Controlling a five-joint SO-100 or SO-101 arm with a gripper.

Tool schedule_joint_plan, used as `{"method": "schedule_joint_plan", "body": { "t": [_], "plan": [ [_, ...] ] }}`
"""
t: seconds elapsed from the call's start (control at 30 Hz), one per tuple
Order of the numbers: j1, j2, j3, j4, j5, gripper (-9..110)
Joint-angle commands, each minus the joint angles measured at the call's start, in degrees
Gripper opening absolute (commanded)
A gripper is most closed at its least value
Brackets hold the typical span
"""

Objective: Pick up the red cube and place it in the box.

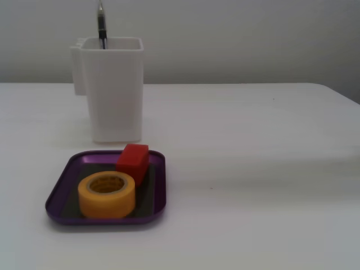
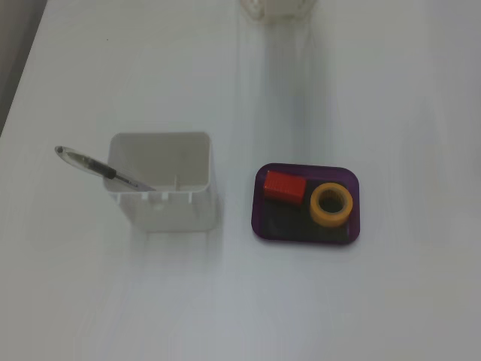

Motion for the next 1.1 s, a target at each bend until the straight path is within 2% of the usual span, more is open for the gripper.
{"method": "schedule_joint_plan", "body": {
  "t": [0.0,0.17,0.7,0.9,1.07],
  "plan": [
    [0.09,9.67,11.16,-0.18,0.44,24],
    [0.09,24.35,33.22,-5.71,0.09,24],
    [0.18,73.74,106.88,-33.84,-0.35,24],
    [0.09,87.98,121.82,-34.45,-0.35,24],
    [0.09,87.45,124.1,-34.54,-0.35,24]
  ]
}}
